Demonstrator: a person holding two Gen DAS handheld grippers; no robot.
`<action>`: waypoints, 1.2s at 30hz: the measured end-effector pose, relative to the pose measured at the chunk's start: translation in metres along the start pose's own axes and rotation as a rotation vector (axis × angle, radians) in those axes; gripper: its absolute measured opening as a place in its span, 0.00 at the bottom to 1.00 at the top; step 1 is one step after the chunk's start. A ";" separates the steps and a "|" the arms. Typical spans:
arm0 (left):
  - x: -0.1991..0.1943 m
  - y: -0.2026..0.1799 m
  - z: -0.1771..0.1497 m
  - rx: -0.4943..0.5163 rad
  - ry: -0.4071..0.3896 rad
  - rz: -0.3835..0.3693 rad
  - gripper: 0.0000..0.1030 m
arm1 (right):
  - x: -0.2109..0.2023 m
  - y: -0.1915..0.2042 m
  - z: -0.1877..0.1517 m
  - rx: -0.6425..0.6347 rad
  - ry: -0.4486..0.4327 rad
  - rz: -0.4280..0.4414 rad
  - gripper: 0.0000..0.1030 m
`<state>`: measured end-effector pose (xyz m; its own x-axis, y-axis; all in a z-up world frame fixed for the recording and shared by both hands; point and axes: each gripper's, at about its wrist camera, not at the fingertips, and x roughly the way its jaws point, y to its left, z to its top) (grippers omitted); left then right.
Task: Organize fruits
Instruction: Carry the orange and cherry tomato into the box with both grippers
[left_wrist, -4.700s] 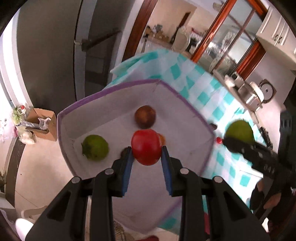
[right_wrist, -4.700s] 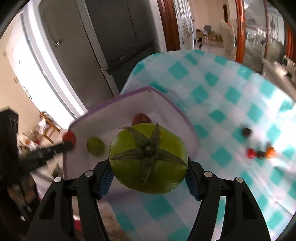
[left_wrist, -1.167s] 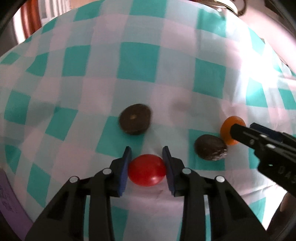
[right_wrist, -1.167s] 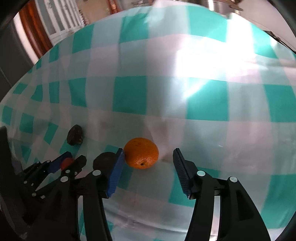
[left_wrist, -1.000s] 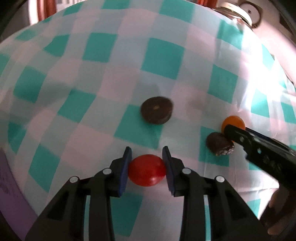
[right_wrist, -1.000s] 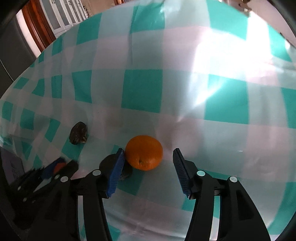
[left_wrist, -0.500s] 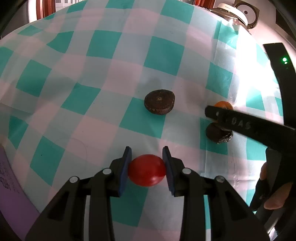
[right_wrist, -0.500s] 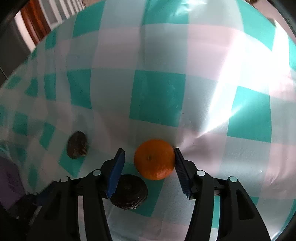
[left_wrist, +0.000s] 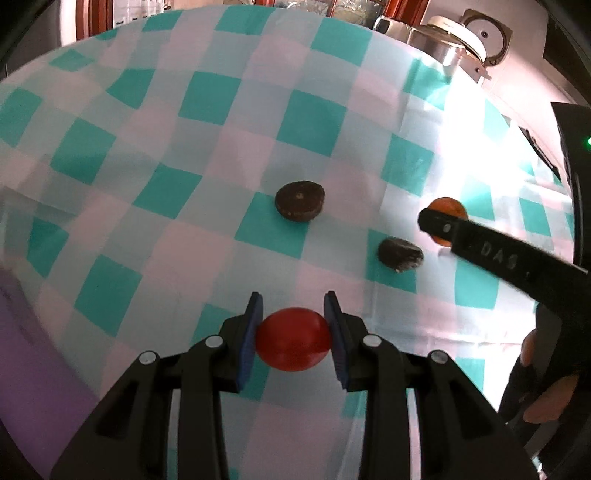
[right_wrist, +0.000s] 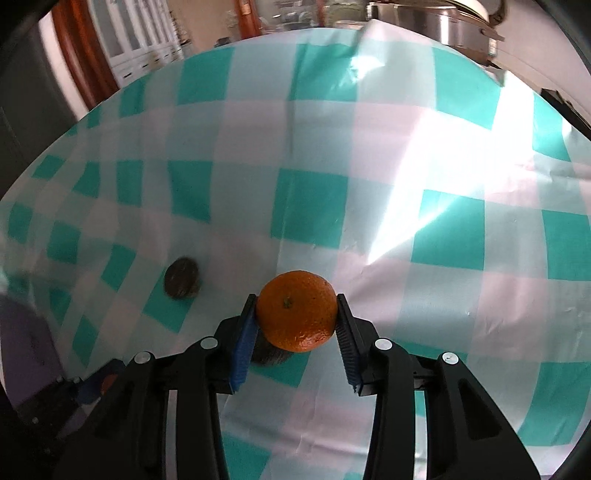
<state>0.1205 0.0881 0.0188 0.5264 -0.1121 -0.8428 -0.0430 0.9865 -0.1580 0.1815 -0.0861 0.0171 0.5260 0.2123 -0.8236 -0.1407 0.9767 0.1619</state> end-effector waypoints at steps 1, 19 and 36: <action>-0.005 -0.001 0.000 -0.005 0.004 0.007 0.33 | -0.003 -0.001 -0.001 -0.006 0.005 0.013 0.39; -0.171 -0.086 -0.056 0.061 -0.122 0.112 0.33 | -0.193 -0.025 -0.038 -0.187 -0.117 0.153 0.39; -0.277 -0.086 -0.111 0.072 -0.218 0.181 0.34 | -0.282 -0.022 -0.096 -0.354 -0.191 0.223 0.39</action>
<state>-0.1158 0.0212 0.2086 0.6858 0.0872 -0.7226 -0.0963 0.9949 0.0287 -0.0441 -0.1706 0.1935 0.5905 0.4507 -0.6695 -0.5288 0.8427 0.1008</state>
